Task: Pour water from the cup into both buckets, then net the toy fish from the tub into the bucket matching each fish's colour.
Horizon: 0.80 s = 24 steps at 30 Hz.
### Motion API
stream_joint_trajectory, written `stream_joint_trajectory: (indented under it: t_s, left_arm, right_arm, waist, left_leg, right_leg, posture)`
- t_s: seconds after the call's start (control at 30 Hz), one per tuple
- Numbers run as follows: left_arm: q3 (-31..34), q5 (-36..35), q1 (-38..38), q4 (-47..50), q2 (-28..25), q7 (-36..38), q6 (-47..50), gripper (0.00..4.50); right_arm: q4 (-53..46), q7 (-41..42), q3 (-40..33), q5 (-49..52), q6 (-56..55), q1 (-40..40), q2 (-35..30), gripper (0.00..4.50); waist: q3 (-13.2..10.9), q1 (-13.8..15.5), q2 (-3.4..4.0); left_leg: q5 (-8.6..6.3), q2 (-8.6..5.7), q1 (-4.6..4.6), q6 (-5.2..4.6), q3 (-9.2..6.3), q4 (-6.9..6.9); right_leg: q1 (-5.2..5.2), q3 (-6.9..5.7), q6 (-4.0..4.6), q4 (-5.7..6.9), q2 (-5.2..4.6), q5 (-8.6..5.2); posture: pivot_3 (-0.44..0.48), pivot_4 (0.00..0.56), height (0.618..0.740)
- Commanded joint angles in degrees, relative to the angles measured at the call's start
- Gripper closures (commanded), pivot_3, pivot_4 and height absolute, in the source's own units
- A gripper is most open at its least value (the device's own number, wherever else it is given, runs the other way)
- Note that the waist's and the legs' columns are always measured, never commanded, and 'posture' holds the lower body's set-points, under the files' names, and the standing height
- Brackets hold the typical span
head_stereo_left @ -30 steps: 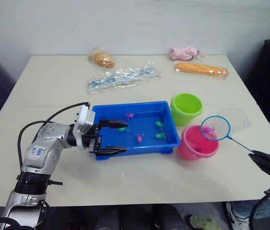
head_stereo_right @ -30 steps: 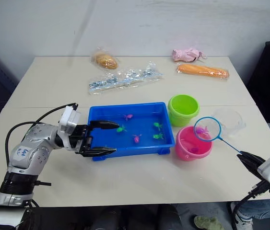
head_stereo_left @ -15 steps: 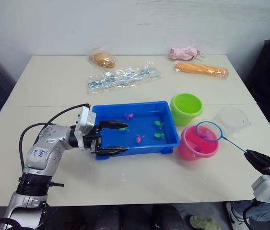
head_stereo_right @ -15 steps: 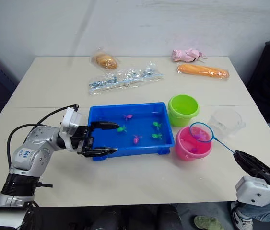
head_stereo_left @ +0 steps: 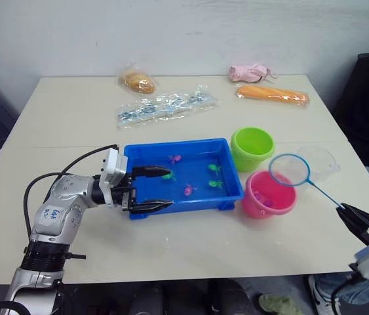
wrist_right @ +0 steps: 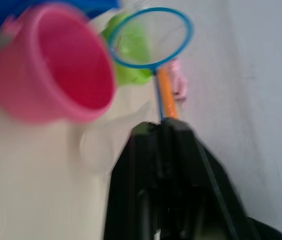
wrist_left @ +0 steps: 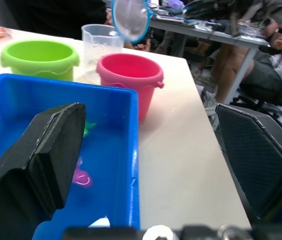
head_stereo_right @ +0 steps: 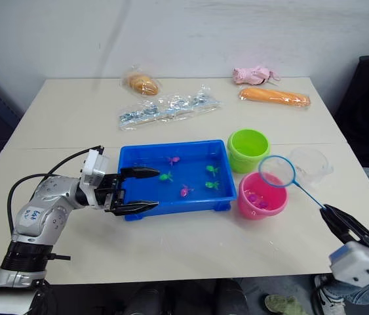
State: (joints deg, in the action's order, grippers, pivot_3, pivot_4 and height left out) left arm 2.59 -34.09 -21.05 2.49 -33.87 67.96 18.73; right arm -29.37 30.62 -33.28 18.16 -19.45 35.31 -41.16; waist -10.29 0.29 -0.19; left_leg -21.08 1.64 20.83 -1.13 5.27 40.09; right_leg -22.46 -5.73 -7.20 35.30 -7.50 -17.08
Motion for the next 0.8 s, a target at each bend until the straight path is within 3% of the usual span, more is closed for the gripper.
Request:
stream_joint_trajectory:
  t_s: [0.03, 0.17, 0.37, 0.5, 0.8]
  left_arm:
    - [4.5, -2.5, 2.4, 1.3, -2.2, -0.6, 2.1, 0.03]
    - [11.0, -2.8, 7.6, 2.2, -5.5, -2.4, 2.0, 0.03]
    - [17.4, -1.9, 13.2, 3.2, -7.7, -4.6, -0.2, 0.03]
    - [18.4, -1.1, 16.8, 6.5, -8.6, -5.4, -0.9, 0.03]
    - [15.8, -0.2, 20.3, 13.2, -7.3, -8.2, -1.3, 0.03]
  right_arm:
    - [-11.4, -3.8, 3.7, 24.1, 20.0, -7.2, -7.0, 4.50]
    - [-10.2, 0.2, 16.6, 28.7, 35.1, -21.2, -15.3, 4.50]
    - [-4.8, 2.5, 28.1, 20.1, 42.2, -37.8, -15.7, 4.50]
    - [3.4, 9.4, 38.0, 4.3, 37.4, -48.3, -18.3, 4.50]
    - [18.6, 18.9, 48.3, -11.6, 28.2, -61.1, -13.4, 4.50]
  waist:
    - [0.0, -0.6, -0.05]
    - [-0.1, -0.8, -0.18]
    - [-0.1, 0.6, -0.14]
    - [-0.1, 0.2, -0.16]
    - [-0.1, -0.5, -0.16]
  left_leg:
    - [0.00, 0.00, -0.04, -0.01, 0.00, 0.00]
    - [-0.08, 0.00, -0.38, -0.05, -0.04, -0.06]
    - [-0.10, 0.00, -0.18, 0.08, -0.15, -0.05]
    - [-0.15, -0.12, -0.11, -0.05, -0.04, -0.02]
    - [-0.14, -0.10, 0.30, -0.04, -0.06, -0.01]
  right_leg:
    - [0.00, 0.00, 0.04, 0.07, -0.04, -0.02]
    - [0.11, 0.17, 0.21, 0.06, -0.15, -0.11]
    - [-0.09, -0.06, 0.40, 0.10, -0.10, -0.21]
    - [-0.10, -0.02, 0.23, 0.04, -0.19, -0.12]
    - [-0.35, -0.20, 0.18, 0.02, -0.11, -0.10]
  posture:
    - [0.000, 0.150, 0.740]
    - [0.000, 0.150, 0.740]
    - [0.000, 0.150, 0.740]
    - [0.000, 0.150, 0.740]
    - [0.000, 0.150, 0.740]
